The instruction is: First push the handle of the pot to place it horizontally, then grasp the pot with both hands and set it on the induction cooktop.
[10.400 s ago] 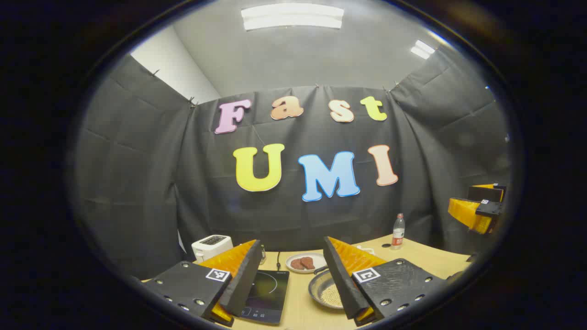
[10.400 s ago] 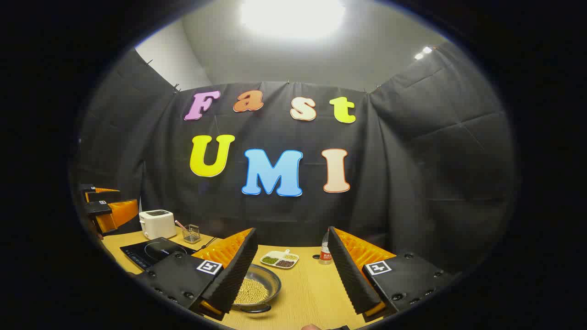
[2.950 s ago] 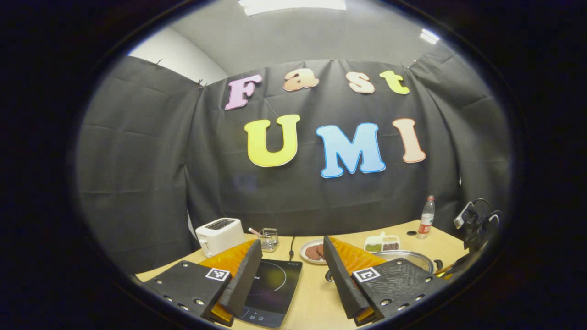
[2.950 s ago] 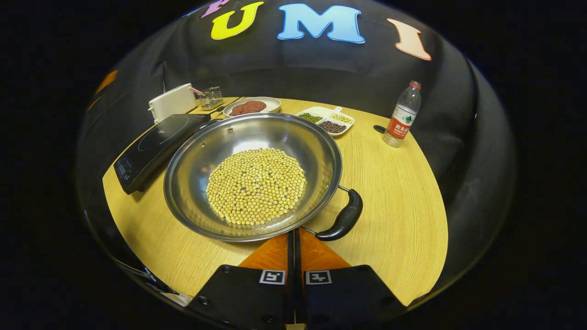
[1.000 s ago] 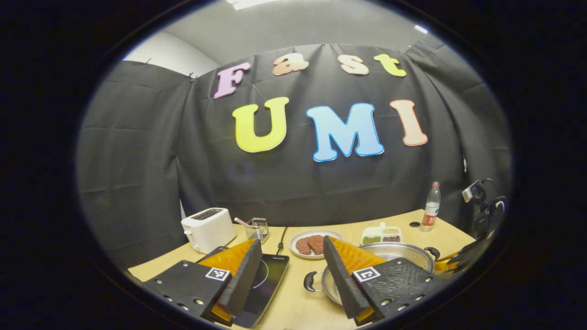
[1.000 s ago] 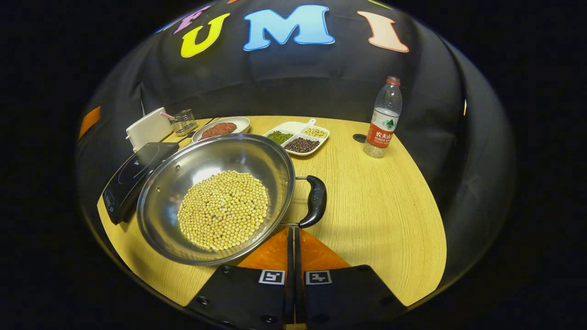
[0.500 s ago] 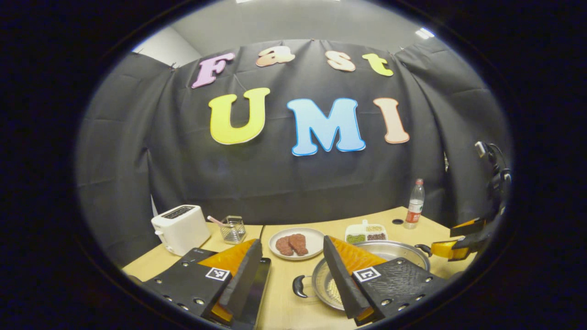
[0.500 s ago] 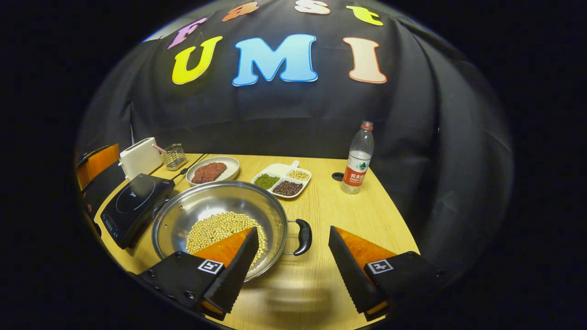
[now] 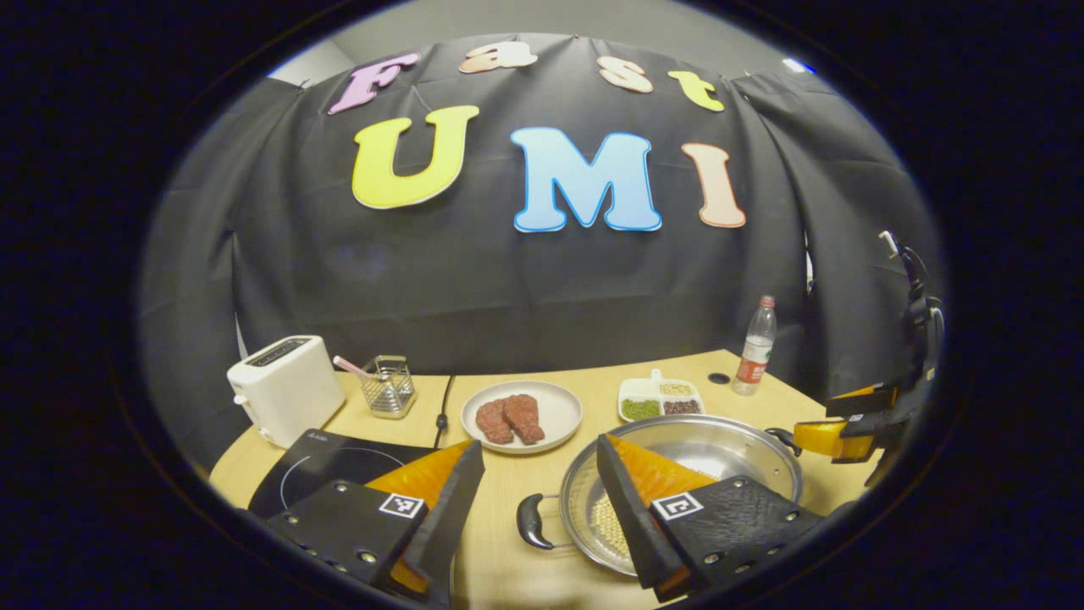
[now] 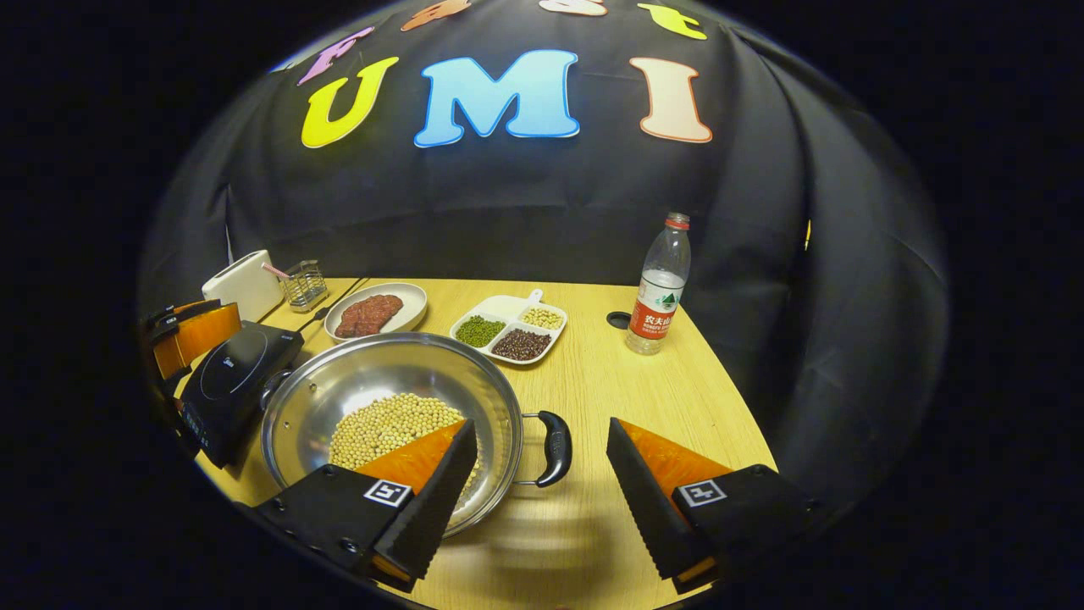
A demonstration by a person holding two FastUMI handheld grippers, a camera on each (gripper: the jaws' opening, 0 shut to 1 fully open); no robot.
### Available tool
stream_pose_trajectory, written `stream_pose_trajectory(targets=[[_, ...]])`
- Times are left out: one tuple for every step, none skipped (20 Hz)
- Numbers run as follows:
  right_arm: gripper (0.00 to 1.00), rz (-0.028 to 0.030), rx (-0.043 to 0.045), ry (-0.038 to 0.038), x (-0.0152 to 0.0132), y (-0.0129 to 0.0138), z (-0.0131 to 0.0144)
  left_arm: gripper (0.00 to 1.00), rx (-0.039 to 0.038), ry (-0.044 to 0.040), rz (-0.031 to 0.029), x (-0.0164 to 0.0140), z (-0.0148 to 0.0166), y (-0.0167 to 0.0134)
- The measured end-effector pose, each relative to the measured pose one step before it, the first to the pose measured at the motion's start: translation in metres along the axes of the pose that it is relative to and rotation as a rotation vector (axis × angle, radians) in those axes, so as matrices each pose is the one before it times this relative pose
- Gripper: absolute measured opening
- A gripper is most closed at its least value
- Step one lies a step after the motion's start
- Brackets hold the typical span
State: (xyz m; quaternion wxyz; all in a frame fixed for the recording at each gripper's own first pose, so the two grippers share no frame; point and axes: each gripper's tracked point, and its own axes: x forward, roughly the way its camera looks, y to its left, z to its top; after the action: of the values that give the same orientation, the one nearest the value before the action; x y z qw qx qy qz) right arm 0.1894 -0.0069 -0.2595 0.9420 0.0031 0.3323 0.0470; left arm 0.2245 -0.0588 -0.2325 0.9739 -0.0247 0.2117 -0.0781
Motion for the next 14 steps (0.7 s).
stream_pose_trajectory(targets=[[0.98,-0.00174,0.00195,0.00663,0.00454,-0.00049,-0.00053,0.82,-0.00335,0.01661,-0.00353,0.005,-0.00521,-0.00144],[0.96,-0.00319,0.00037,0.00604,0.00455,-0.00127,-0.00021,0.82,-0.00041,0.0206,-0.0057,0.00653,-0.00597,-0.00047],[0.96,-0.00476,-0.00338,0.00394,0.00434,-0.00143,-0.00039,0.8,0.00102,0.01942,-0.00382,0.00482,-0.00725,-0.00161],[0.98,-0.00065,-0.00549,0.00569,0.00358,-0.00045,-0.00037,0.82,0.00125,0.02154,-0.0054,0.00611,-0.00495,-0.00117],[0.98,0.00241,-0.00435,0.008,0.00348,0.00116,-0.00168,0.82,-0.00163,0.01873,-0.00707,0.0055,-0.00424,-0.00132],[0.98,0.00344,-0.00366,0.00867,0.00294,0.00072,-0.00202,0.82,-0.00256,0.01983,-0.00614,0.00613,-0.00721,-0.00132],[0.98,0.00307,-0.00304,0.00676,0.00381,-0.00017,-0.00095,0.8,-0.00178,0.02099,-0.00662,0.00403,-0.00764,-0.00172],[0.98,0.0015,-0.00245,0.00612,0.00331,-0.0003,-0.00119,0.8,0.00022,0.01998,-0.00098,0.00436,-0.00746,-0.00191],[0.98,-0.0023,-0.00327,0.00787,0.00321,0.00014,-0.00178,0.82,-0.00082,0.02124,-0.00424,0.00249,-0.00768,-0.00136],[0.98,-0.00077,-0.00217,0.01164,0.00309,-0.00048,-0.0027,0.8,-0.00293,0.01596,-0.00537,0.00323,-0.00656,-0.00171],[0.96,0.00112,-0.00018,0.01176,0.00327,0.00005,-0.00302,0.82,-0.00196,0.01659,-0.00006,0.00118,-0.0055,0.00032],[0.98,0.00091,0.00193,0.00973,0.00196,-0.00032,-0.00139,0.8,-0.00369,0.01475,-0.00177,0.0028,-0.00447,0.00012],[0.98,0.00211,0.00293,0.00802,0.00216,0.00041,-0.00117,0.83,-0.00383,0.01588,-0.0009,0.00358,-0.00348,0.00064],[0.98,0.00136,0.00387,0.00553,0.00235,0.00066,-0.00074,0.83,-0.00305,0.01503,-0.00127,0.00418,-0.00353,0.00116]])
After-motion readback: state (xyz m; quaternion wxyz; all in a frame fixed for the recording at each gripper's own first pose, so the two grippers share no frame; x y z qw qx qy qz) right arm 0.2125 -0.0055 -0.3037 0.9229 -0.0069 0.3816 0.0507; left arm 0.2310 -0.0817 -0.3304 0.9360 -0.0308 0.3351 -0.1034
